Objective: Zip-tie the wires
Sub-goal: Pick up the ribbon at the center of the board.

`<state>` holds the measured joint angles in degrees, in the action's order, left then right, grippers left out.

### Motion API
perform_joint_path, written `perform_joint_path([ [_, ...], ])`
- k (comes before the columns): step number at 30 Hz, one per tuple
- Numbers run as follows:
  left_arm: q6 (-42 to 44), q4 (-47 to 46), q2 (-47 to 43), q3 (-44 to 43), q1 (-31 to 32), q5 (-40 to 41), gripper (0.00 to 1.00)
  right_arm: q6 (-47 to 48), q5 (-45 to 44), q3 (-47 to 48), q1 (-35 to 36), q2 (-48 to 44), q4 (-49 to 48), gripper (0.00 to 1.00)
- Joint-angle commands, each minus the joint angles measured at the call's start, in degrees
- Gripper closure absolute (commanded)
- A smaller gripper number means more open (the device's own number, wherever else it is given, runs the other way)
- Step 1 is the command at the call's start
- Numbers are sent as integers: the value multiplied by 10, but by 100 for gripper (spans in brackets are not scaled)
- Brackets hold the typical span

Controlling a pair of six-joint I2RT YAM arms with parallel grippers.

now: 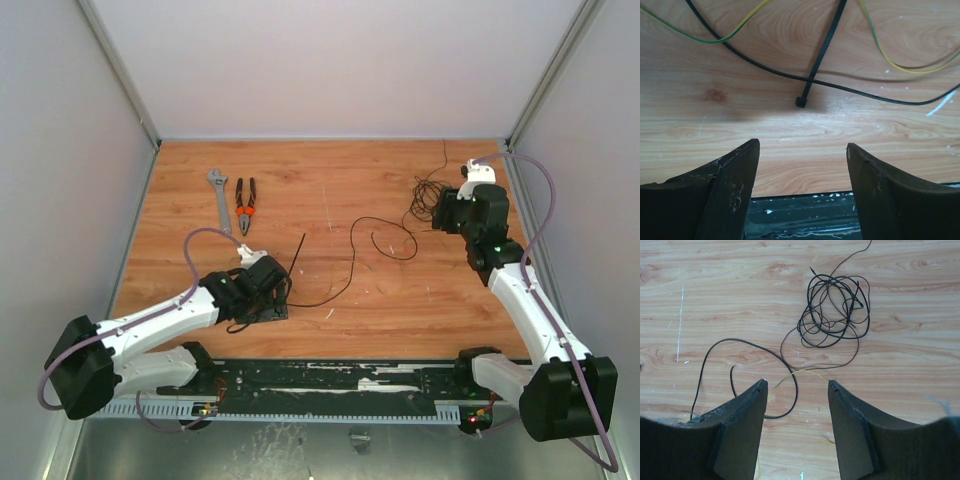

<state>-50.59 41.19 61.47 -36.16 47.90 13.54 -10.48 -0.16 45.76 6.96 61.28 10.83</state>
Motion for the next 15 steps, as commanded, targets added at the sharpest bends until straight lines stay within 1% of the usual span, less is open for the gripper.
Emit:
perform_joint_path([
  [1, -27, -32, 26, 4, 10, 35, 26, 3, 0, -1, 0, -10, -8, 47],
  [6, -4, -57, 65, -20, 11, 85, 28, 3, 1, 1, 0, -17, -9, 47],
  [9, 14, -79, 98, -32, 11, 88, 30, 6, -1, 4, -1, -19, -6, 47],
  [12, 24, -85, 135, -40, 11, 84, 35, 7, -8, 4, 0, -25, -5, 47],
  [15, 28, -98, 151, -33, 11, 70, 40, 10, -11, 5, 0, -28, -6, 47],
])
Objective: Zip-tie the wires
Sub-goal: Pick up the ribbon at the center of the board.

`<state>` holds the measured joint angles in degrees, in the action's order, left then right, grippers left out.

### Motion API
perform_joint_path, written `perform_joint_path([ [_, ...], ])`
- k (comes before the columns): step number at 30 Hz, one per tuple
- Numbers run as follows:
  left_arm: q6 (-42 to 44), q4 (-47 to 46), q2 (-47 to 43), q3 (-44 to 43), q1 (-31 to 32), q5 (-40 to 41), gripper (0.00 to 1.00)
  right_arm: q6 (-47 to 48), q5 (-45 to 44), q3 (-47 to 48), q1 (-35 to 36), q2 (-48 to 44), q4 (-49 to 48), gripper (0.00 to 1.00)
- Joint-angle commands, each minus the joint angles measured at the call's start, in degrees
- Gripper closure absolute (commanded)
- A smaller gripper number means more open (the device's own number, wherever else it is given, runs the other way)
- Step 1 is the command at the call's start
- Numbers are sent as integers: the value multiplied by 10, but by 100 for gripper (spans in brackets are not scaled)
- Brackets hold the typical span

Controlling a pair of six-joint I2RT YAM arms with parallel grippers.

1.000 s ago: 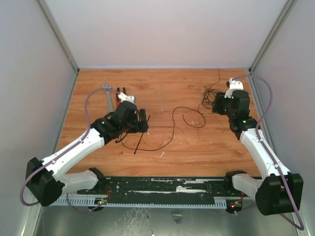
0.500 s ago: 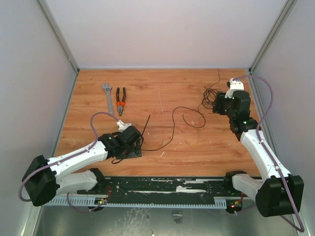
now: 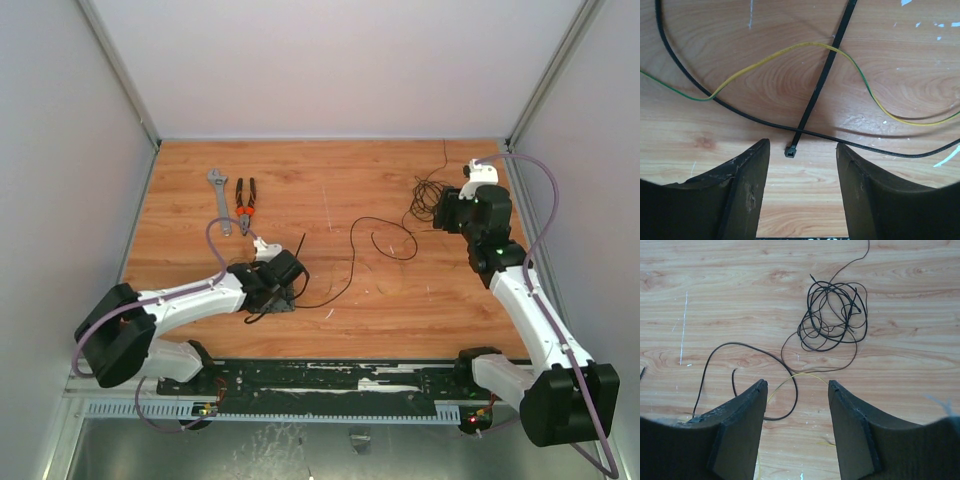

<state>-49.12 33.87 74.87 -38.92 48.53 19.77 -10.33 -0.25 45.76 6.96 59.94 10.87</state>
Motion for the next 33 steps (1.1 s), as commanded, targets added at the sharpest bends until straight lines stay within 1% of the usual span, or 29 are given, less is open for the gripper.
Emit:
perform_joint_path([
  [1, 14, -30, 19, -2, 4, 1, 41, 10, -11, 6, -1, -15, -6, 47],
  [7, 18, -35, 28, 16, 4, -9, 47, 9, -9, 6, 0, -13, -8, 47],
  [15, 13, -33, 29, 36, 4, -28, 61, 11, -11, 4, -1, -15, -9, 47],
  [22, 5, -40, 6, 61, 4, -58, 84, 8, -8, 1, -1, -21, -9, 47],
  [26, 0, -40, -12, 71, 13, -100, 100, 4, -5, -1, 0, -28, -10, 47],
  [29, -8, -36, -17, 68, 43, -152, 100, 1, -1, -1, 0, -33, -10, 47],
  [33, -26, 3, -20, 47, 101, -203, 100, 0, 3, -2, 0, -38, -10, 47],
])
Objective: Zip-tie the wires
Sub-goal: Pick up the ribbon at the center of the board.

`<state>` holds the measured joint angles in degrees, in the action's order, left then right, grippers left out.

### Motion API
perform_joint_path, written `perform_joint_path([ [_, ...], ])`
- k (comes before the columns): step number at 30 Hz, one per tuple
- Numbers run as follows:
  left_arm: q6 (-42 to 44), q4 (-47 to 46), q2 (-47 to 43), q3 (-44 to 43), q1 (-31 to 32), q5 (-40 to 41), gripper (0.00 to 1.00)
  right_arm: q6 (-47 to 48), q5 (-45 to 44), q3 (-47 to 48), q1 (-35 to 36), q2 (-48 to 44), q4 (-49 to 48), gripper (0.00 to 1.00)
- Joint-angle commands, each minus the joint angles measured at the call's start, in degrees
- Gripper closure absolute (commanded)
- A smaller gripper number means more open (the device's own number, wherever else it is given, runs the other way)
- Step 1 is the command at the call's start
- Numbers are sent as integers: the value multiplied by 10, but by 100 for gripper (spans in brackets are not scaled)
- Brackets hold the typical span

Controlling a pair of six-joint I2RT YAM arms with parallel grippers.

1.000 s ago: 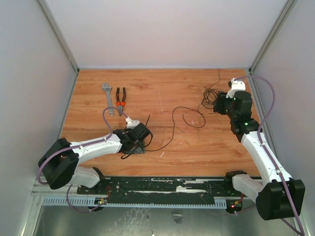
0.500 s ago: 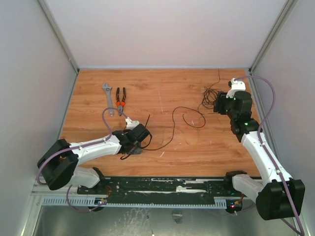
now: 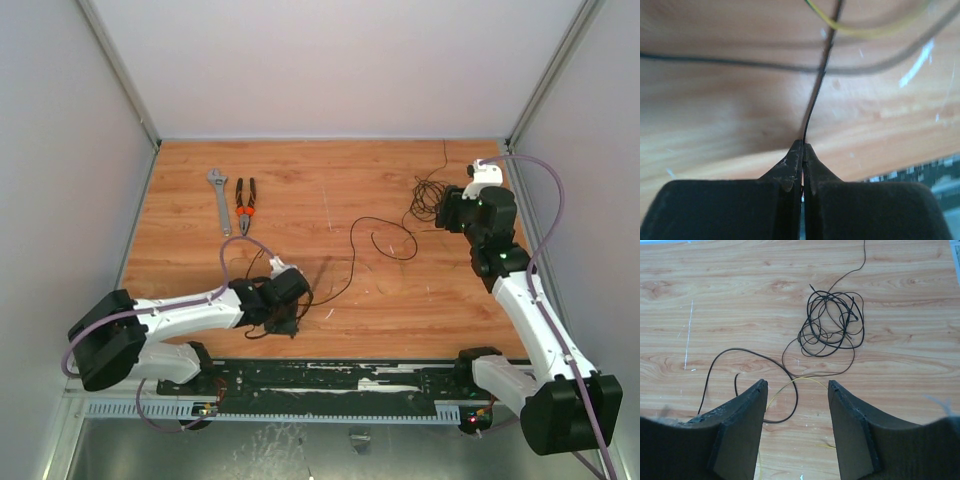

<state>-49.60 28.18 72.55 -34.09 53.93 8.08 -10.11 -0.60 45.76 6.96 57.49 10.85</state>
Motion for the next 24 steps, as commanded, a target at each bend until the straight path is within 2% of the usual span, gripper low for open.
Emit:
perform_joint_path([
  [1, -25, 73, -3, -5, 60, -102, 100, -3, 7, -2, -1, -15, -10, 47],
  [10, -53, 224, -153, 8, 91, -243, 100, -13, 20, -18, 0, -21, -24, 47],
  [16, -100, 293, -248, 37, 92, -263, 100, -17, 26, -20, 0, -23, -25, 47],
  [20, -121, 360, -281, 3, 92, -250, 100, -15, 41, -16, 0, -19, -24, 47],
  [24, -134, 382, -317, -39, 92, -311, 100, -12, 40, -9, 0, -8, -23, 47],
])
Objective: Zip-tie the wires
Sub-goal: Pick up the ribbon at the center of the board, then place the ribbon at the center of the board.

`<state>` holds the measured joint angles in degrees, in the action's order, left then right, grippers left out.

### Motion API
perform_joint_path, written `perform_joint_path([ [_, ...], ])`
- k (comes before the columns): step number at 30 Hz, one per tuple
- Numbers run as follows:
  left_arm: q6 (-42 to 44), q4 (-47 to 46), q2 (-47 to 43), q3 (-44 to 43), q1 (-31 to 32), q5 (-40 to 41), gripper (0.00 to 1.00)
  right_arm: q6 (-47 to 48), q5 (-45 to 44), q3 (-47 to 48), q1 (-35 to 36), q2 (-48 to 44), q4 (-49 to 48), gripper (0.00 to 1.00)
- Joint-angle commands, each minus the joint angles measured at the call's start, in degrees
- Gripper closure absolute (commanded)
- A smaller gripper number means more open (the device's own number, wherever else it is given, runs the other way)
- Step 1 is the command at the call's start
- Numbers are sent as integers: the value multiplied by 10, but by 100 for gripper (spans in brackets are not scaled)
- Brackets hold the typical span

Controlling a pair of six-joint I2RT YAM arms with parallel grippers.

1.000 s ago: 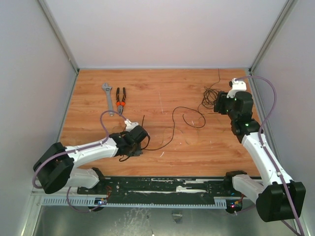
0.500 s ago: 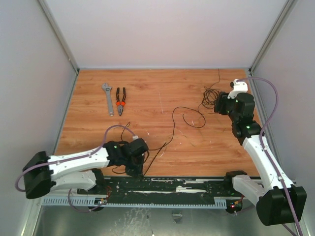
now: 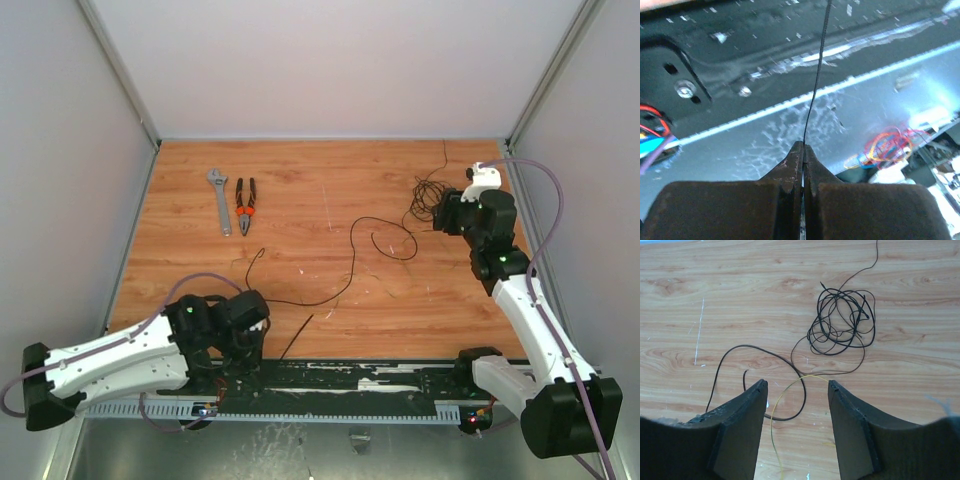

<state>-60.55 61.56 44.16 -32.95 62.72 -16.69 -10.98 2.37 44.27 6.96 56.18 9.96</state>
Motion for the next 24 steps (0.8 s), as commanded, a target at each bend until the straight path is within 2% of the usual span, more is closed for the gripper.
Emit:
perform_joint_path([
  [1, -24, 52, -37, -68, 4, -72, 100, -1, 7, 10, -1, 7, -13, 47],
  [4, -17, 28, -29, -126, 4, -61, 100, -2, -2, 13, -1, 7, -14, 47],
  [7, -2, -45, 6, -180, 3, -28, 100, -5, 1, 12, -1, 2, -19, 47],
  [11, 59, -120, 69, -276, -14, 22, 100, -1, 6, 21, 0, 6, -15, 47],
  [14, 118, -136, 113, -331, -74, 43, 100, -2, 7, 25, -1, 2, -13, 47],
  [18, 189, -197, 179, -324, -182, -3, 100, -1, 10, 26, -1, -9, -8, 47],
  [24, 288, -315, 296, -344, -314, -11, 100, 1, 2, 16, -1, -29, -5, 47],
])
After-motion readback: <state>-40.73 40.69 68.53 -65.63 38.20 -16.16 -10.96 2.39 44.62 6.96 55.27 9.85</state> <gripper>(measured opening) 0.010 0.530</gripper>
